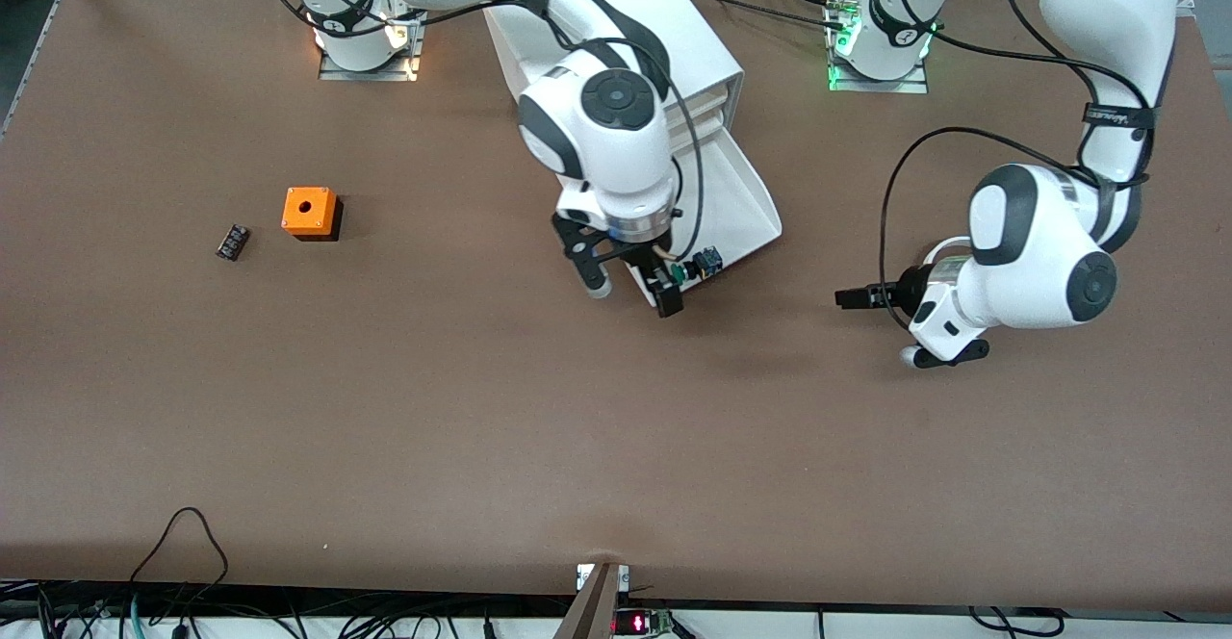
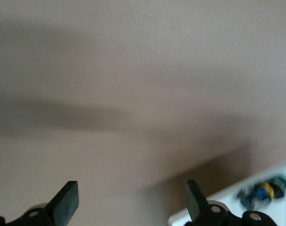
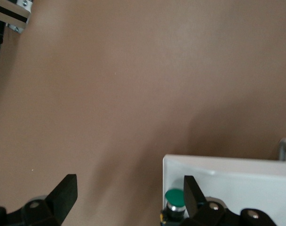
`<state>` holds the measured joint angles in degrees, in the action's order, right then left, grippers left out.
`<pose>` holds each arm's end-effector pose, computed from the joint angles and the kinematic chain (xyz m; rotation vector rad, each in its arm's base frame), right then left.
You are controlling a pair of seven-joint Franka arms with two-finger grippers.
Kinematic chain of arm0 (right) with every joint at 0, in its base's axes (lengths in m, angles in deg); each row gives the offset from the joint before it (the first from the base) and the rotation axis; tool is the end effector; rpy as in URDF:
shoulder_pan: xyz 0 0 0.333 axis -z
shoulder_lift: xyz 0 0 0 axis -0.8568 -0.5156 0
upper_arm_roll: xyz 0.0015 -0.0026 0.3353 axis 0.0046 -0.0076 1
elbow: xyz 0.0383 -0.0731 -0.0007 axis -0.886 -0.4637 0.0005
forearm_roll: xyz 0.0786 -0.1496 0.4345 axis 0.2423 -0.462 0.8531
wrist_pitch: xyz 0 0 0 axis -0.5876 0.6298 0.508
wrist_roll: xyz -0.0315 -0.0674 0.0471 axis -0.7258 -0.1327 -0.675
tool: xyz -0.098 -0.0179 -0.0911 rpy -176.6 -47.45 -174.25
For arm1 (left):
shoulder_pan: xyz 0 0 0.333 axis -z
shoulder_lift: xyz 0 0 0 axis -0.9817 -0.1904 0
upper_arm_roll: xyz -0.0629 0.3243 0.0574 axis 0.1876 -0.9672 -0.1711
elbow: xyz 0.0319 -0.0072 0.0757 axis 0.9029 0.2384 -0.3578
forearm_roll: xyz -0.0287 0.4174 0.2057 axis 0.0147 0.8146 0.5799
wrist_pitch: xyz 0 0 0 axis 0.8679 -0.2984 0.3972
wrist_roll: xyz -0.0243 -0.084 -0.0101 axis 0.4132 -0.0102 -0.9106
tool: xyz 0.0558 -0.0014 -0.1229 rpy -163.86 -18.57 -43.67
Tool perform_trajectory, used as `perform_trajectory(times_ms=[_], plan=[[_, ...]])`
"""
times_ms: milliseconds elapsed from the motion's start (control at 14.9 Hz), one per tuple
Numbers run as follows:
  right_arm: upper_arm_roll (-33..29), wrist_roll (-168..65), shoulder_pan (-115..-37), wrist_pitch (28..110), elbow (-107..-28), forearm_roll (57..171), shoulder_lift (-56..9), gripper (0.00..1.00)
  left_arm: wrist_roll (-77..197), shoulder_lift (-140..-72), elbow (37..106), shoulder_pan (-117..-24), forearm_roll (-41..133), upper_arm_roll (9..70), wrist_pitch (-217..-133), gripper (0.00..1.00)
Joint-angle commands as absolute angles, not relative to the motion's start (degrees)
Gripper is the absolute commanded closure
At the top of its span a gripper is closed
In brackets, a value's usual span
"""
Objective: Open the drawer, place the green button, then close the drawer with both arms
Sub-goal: 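Lower the green button into the drawer and open the right gripper, then withdraw the right gripper while the left gripper pushes the drawer shut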
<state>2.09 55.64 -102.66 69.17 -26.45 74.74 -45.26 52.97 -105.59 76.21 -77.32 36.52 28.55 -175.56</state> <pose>0.6463 0.5948 0.3708 -2.5680 1.4444 -0.1662 0.6749 -0.1294 0.2289 2.8100 0.3796 -0.3812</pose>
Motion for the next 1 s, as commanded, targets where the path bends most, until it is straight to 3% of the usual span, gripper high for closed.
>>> perform_trajectory(times_ms=[0, 335, 737, 938], plan=[[2.8, 43.3, -99.0, 65.3, -27.3, 78.5, -41.2, 0.0, 40.7, -106.2, 78.3, -72.5, 38.4, 28.6, -182.1, 0.0], [2.5, 27.8, -92.2, 58.5, -28.4, 80.1, -36.4, 0.0, 23.5, -109.1, 78.8, -65.1, 44.7, 28.6, -189.1, 0.0], [2.4, 10.9, -84.6, 58.7, -38.8, 80.6, -27.9, 0.0, 17.6, -109.8, 79.9, -60.2, 47.8, 29.0, -189.7, 0.0], [2.1, 2.1, -81.9, 58.1, -44.1, 80.6, -23.5, 0.0, 17.5, -109.6, 82.0, -60.1, 47.2, 32.7, -189.6, 0.0]])
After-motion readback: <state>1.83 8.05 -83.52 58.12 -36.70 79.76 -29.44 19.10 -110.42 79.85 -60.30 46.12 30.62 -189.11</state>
